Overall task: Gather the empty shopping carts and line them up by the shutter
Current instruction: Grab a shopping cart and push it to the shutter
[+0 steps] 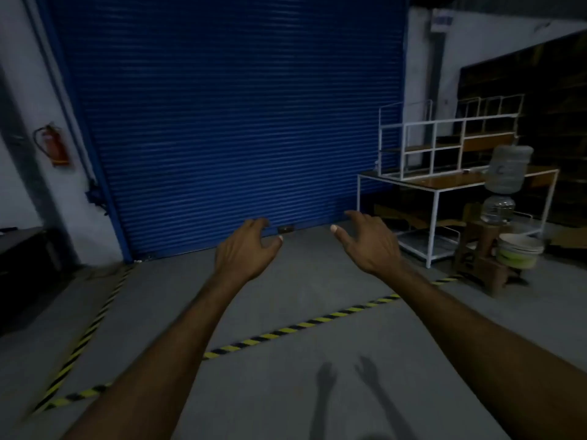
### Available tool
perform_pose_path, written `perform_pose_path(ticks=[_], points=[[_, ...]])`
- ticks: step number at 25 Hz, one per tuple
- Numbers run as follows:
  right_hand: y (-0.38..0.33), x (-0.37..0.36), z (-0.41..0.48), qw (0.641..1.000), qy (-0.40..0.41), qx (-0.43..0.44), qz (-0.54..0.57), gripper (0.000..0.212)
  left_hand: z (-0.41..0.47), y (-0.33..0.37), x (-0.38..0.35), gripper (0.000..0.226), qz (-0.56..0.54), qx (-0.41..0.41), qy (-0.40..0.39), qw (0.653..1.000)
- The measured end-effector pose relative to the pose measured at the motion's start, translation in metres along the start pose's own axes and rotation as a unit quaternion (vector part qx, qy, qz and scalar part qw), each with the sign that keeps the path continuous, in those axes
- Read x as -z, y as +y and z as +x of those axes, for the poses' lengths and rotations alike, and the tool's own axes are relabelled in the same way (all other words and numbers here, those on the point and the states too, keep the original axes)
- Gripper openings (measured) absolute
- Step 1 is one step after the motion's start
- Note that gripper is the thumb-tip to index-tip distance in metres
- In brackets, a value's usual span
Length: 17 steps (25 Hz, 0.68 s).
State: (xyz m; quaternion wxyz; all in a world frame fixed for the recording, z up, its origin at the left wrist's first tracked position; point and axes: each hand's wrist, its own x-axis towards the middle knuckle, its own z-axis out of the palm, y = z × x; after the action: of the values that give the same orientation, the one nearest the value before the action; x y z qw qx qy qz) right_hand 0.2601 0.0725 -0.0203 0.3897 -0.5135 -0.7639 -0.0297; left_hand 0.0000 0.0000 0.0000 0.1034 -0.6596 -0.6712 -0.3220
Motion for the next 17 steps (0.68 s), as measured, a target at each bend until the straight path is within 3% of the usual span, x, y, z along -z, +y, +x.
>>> perform_pose_path(ticks=[6, 11, 17], points=[[-0.014, 0.008, -0.032, 0.999, 0.015, -0.033, -0.005, 0.079, -0.014, 0.0, 0.002, 0.051, -0.044, -0.026, -0.046, 0.998], [-0.036, 0.025, -0.075, 0.997, 0.026, -0.067, 0.006, 0.064, -0.034, 0.011, 0.005, 0.044, -0.111, -0.064, -0.043, 0.991], [-0.045, 0.067, -0.158, 0.988, 0.074, -0.126, -0.048, 0.065, -0.079, 0.039, -0.013, 0.044, -0.173, -0.145, -0.06, 0.972]])
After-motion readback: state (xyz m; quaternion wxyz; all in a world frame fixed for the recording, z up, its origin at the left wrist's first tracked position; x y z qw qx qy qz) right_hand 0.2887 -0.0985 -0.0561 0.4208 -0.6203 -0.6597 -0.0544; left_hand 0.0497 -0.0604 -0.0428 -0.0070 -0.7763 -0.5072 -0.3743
